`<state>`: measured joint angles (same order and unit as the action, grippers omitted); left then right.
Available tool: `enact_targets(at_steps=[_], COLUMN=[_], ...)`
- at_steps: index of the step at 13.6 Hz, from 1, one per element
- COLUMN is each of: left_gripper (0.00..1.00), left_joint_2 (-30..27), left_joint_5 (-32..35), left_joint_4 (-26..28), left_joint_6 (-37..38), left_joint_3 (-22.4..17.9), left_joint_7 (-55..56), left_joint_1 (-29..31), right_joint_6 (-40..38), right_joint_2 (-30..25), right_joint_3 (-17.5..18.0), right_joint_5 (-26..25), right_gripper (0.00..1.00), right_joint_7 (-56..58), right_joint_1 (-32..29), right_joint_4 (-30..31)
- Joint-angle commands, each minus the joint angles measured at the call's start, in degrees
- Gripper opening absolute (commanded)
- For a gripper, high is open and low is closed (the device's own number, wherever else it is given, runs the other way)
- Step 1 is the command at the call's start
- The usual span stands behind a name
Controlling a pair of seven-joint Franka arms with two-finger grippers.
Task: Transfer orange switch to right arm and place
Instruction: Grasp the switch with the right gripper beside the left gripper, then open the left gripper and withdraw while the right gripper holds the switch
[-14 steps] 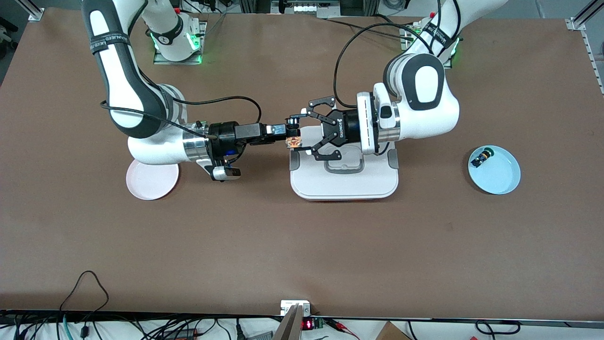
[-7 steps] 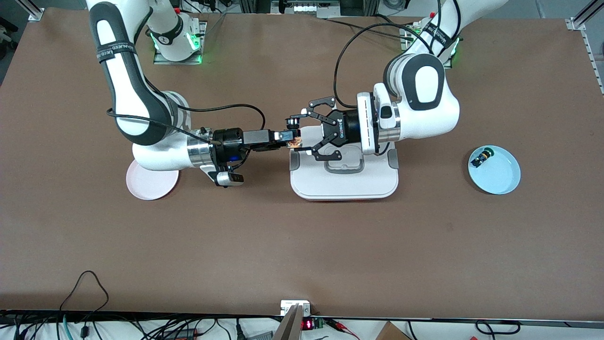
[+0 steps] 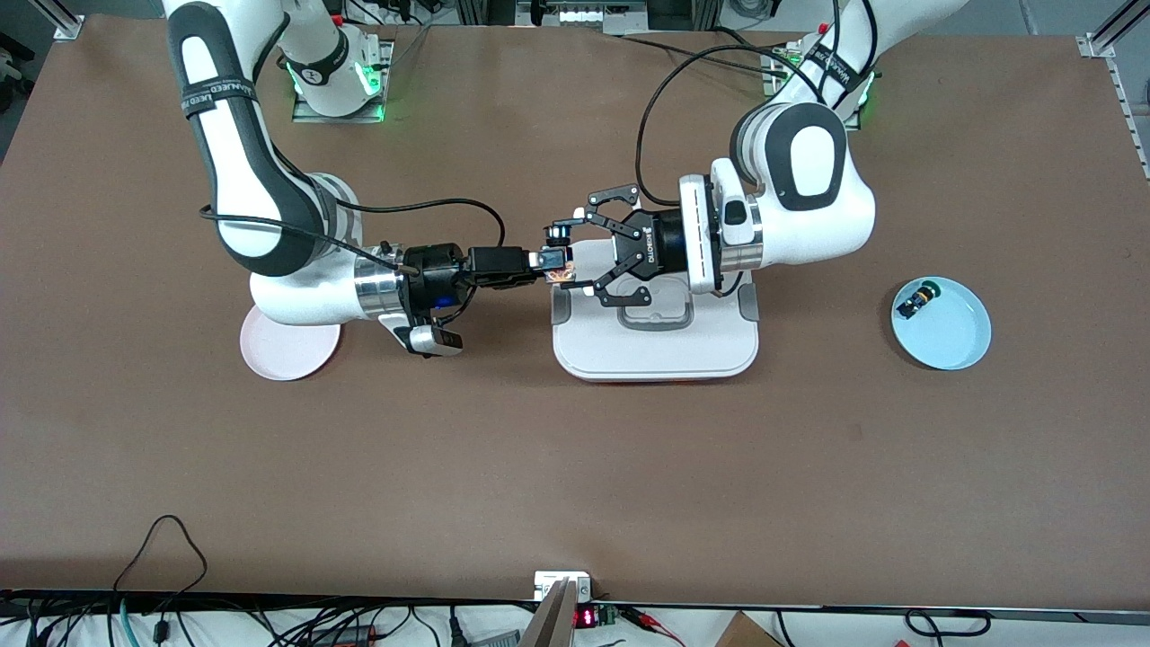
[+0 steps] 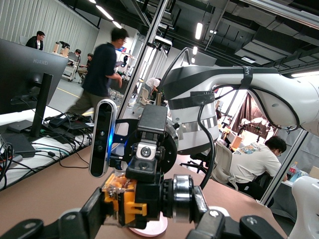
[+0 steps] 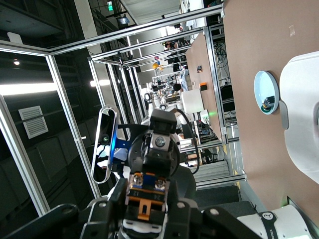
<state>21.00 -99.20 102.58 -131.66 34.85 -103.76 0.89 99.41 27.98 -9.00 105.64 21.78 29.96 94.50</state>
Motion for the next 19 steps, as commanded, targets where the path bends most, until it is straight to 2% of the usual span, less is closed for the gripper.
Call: enact_targets(at_steps=[1,2,3,8,11,12,15,17,19], left_gripper=[0.03,0.20,0.99,1.00,1.00,1.00,1.00,1.00,1.00], left_joint_2=[0.8,0.5,0.4,-1.6,-3.7,-4.5,-5.1,-5.6,-5.6], left_joint_5=[-1.5,-1.6,-1.6,-0.4,-0.1,1.4,15.7,27.9,38.3], left_joint_4=[-1.6,-1.6,-1.6,-0.8,1.7,2.7,3.9,3.7,3.6], left_joint_6=[-0.5,-0.5,-0.4,-0.4,0.4,0.6,1.2,1.5,1.8], left_joint_3=[0.2,0.2,0.2,-0.3,-0.4,-0.6,-2.4,-6.0,-11.7], left_joint_7=[1.9,2.2,2.2,1.8,1.7,1.7,1.9,2.0,2.7], left_joint_1=[-0.4,-0.4,-0.2,3.2,10.6,13.2,20.6,23.1,24.2], right_joint_6=[-0.3,-0.3,-0.2,-0.3,-0.1,0.1,-0.6,-2.3,-4.2], right_joint_2=[0.6,0.6,0.6,1.4,1.2,0.9,-0.3,-1.8,-3.7], right_joint_3=[0.6,0.6,0.6,0.6,0.6,0.6,0.6,0.6,0.6], right_joint_5=[0.6,0.6,0.6,0.6,-0.1,-2.8,-15.5,-26.4,-39.6], right_gripper=[0.13,0.13,0.13,0.13,0.12,0.12,0.12,0.12,0.12], right_joint_7=[5.8,5.8,5.9,8.8,9.6,10.3,11.5,12.8,14.7], right_joint_1=[-0.3,-0.3,-0.3,-1.0,-1.7,-2.4,-6.9,-10.0,-12.5], right_joint_4=[-1.2,-1.2,-1.2,-1.2,-1.2,-1.2,-1.2,-1.2,-1.2])
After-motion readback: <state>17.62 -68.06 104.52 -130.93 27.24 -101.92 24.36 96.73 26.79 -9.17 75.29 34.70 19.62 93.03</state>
